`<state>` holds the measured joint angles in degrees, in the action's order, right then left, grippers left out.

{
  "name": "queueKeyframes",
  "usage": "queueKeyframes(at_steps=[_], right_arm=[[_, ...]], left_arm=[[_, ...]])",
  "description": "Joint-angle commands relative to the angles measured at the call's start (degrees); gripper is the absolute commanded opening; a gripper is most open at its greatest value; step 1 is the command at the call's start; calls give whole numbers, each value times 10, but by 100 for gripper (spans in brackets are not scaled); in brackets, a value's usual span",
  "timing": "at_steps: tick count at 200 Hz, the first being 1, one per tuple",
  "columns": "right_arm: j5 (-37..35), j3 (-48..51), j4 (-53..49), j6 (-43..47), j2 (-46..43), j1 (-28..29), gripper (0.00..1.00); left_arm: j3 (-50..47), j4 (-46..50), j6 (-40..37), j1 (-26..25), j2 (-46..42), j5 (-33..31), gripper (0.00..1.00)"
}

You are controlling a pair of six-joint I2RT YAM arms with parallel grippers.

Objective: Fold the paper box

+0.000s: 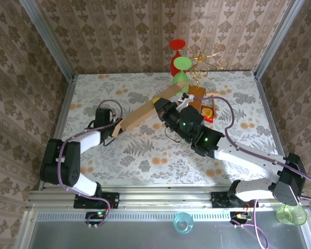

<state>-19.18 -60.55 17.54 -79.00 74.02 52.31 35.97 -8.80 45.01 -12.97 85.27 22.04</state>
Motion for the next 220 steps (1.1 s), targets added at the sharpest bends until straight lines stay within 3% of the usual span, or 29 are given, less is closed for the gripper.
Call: queueKeyframes(at_steps=[1,88,142,185,220], right_arm=[[-34,-36,-16,7,22,-9,0],[-15,-52,95,-25,155,-62,0],[-20,-72,77,7,115,-51,0],[-32,-80,61,28,63,-35,0],[-34,-97,35,19,61,-27,0]], left_arm=[[-33,-119,95,-20,-46,50,26],[-92,-202,173,-33,-79,113,26],[-94,-207,189,-32,-98,121,26],[-79,-153,174,-32,-148,115,27],[-73,-145,162,-32,-136,118,28]])
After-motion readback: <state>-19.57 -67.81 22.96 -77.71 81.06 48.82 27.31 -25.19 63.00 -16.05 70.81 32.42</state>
